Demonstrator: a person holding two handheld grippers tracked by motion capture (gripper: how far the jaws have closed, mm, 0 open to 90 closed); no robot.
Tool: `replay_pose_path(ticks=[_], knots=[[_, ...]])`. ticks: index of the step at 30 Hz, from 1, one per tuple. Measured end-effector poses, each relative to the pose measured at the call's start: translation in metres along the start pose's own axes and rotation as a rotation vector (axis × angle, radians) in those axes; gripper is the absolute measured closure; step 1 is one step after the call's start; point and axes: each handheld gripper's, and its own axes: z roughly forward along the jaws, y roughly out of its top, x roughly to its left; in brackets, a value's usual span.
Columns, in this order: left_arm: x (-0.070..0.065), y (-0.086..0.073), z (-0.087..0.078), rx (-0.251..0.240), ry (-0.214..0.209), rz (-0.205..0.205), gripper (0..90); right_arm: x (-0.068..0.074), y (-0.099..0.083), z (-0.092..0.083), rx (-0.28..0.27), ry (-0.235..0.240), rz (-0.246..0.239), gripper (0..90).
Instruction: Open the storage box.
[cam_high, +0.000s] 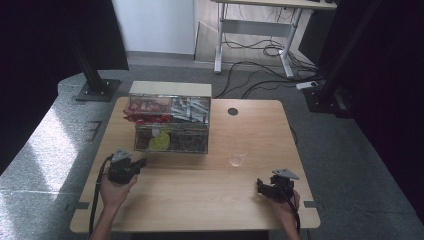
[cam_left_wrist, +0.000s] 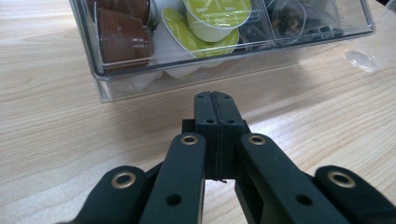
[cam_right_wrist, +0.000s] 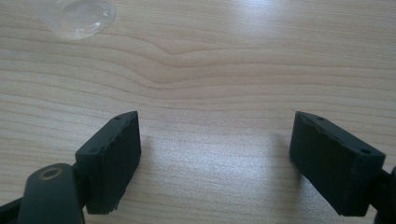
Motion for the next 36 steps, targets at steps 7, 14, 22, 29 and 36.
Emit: replay_pose_path(ticks=[7,14,22,29,36], knots=[[0.001,0.0,0.008,0.026,-0.002,0.01,90.0,0.0,0.0,0.0,0.0,-0.001,0.001,16.7],[0.002,0.002,0.013,0.035,-0.001,0.015,90.0,0.0,0.0,0.0,0.0,-0.002,0.002,16.9],[0.007,0.005,0.022,0.046,0.004,0.011,90.0,0.001,0.0,0.0,0.0,-0.002,0.002,16.9],[0.01,0.011,0.03,0.056,0.002,0.004,90.0,0.001,0.0,0.0,0.0,-0.003,0.003,16.9],[0.009,0.012,0.034,0.053,0.015,0.014,90.0,0.001,0.0,0.0,0.0,-0.003,0.003,16.9]])
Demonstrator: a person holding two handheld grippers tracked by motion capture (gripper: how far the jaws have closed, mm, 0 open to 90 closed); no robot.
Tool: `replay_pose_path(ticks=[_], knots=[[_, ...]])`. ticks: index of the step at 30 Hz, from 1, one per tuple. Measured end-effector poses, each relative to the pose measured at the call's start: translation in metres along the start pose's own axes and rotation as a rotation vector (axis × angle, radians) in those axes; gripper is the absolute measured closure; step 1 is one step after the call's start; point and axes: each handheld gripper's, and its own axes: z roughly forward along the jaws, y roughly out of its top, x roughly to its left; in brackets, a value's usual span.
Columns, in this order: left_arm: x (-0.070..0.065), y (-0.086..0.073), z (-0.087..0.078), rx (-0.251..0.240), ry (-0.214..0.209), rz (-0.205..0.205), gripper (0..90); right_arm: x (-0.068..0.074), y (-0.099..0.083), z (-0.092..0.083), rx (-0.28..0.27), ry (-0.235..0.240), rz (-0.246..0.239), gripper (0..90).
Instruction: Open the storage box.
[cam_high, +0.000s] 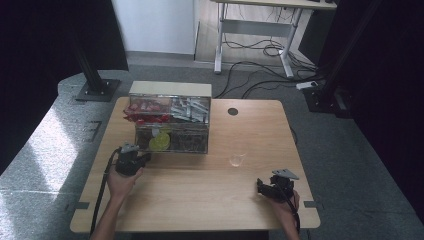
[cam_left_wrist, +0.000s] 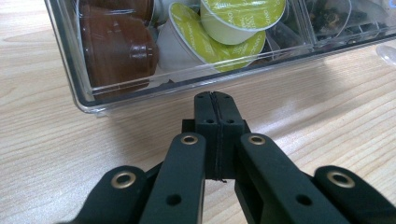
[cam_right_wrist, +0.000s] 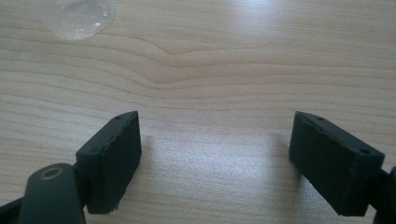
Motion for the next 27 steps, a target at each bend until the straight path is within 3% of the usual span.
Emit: replay_pose_path(ticks=[11,20,27], knots=[[0.002,0.002,-0.001,-0.006,0.011,-0.007,90.0,0.0,0.0,0.0,0.0,0.0,0.0,16.9],[-0.002,0.003,-0.005,-0.002,0.011,0.013,90.0,0.0,0.0,0.0,0.0,0.0,0.0,16.9],[-0.003,0.007,-0.015,-0.041,0.017,0.004,90.0,0.0,0.0,0.0,0.0,0.0,0.0,16.9]])
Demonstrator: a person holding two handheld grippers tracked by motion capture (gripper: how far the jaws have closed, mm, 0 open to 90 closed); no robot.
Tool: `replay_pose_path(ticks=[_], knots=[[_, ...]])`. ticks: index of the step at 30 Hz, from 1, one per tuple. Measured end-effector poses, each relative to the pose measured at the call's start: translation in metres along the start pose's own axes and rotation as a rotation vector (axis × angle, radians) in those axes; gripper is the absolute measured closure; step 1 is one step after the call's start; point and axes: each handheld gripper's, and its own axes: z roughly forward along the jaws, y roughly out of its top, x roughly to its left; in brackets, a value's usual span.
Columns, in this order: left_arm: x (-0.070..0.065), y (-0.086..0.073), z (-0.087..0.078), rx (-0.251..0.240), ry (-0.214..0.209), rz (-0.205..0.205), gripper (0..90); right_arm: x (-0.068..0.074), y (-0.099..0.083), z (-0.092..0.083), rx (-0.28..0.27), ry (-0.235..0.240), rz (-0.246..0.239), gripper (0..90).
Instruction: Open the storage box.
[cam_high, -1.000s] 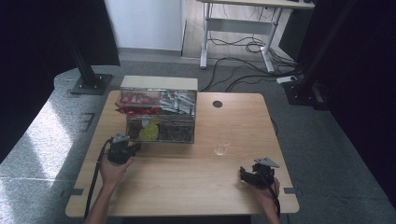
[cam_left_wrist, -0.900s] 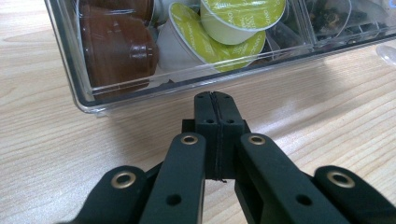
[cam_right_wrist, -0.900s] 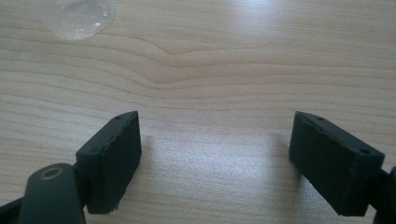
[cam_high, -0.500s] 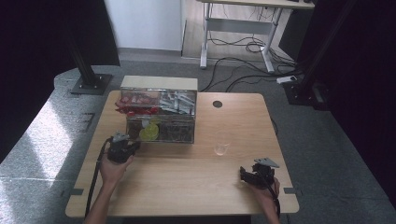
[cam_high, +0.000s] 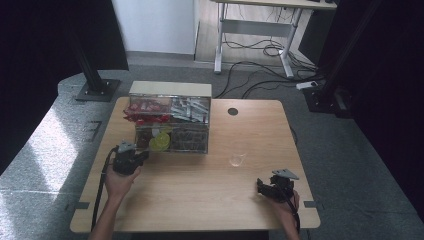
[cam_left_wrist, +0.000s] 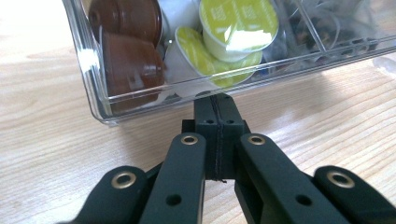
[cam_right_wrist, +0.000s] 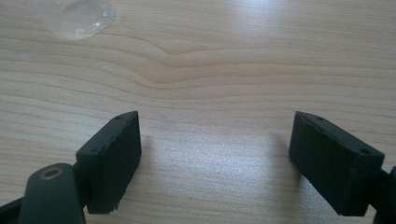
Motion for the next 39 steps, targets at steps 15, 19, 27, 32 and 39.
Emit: replay_pose_path(ticks=[15,19,27,32,39], knots=[[0.0,0.008,-0.007,-0.024,-0.004,0.004,90.0,0.0,0.0,0.0,0.001,0.0,0.001,17.1],[0.001,0.01,-0.01,-0.035,-0.006,0.003,90.0,0.001,-0.001,-0.001,0.0,-0.001,0.002,17.1],[0.003,0.02,-0.015,-0.062,0.004,-0.003,90.0,0.001,-0.001,-0.001,0.0,-0.001,0.002,17.1],[0.004,0.027,-0.02,-0.068,0.007,0.003,90.0,0.001,0.0,-0.001,0.001,-0.001,0.003,17.1],[0.005,0.032,-0.023,-0.068,0.015,0.011,90.0,0.001,-0.001,-0.001,0.0,-0.001,0.003,17.1]])
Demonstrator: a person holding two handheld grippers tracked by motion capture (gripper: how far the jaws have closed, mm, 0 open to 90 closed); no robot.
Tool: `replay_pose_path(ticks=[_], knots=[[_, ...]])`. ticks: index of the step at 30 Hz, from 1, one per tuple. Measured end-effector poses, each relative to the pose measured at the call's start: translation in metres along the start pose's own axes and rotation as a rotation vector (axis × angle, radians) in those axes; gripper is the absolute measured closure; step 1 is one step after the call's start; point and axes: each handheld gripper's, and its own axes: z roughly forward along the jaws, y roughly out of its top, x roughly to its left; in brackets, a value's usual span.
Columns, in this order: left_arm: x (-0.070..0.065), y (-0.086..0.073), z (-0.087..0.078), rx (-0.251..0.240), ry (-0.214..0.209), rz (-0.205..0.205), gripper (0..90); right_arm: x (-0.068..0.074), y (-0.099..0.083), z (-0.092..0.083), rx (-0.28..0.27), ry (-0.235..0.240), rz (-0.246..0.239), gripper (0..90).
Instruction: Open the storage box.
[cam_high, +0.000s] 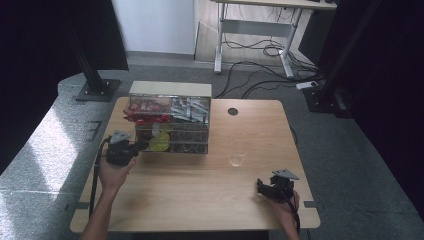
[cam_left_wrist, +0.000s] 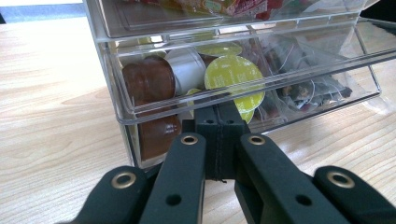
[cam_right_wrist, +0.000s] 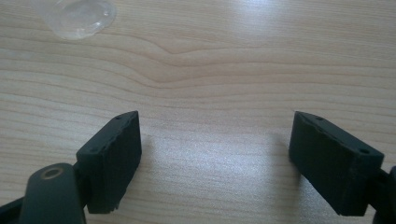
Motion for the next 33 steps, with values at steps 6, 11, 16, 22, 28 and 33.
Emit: replay_pose_path(ticks=[6,11,16,22,28,33], knots=[[0.002,0.005,-0.001,-0.004,-0.004,-0.004,90.0,0.0,0.0,0.0,0.0,-0.001,0.001,17.2],[0.002,0.012,-0.002,-0.01,-0.002,-0.003,90.0,0.0,0.0,0.0,-0.001,0.0,-0.001,17.2],[0.002,0.016,-0.001,-0.011,0.005,0.004,90.0,0.0,0.0,0.0,-0.001,0.0,0.001,17.2],[0.004,0.025,-0.001,-0.017,0.015,0.01,90.0,0.0,0.0,0.0,-0.001,0.0,0.0,17.2],[0.008,0.03,0.001,-0.013,0.009,-0.001,90.0,0.0,0.0,0.0,0.0,-0.002,0.001,17.3],[0.01,0.032,0.001,-0.018,0.006,-0.013,90.0,0.0,-0.001,-0.001,-0.002,-0.002,0.0,17.3]])
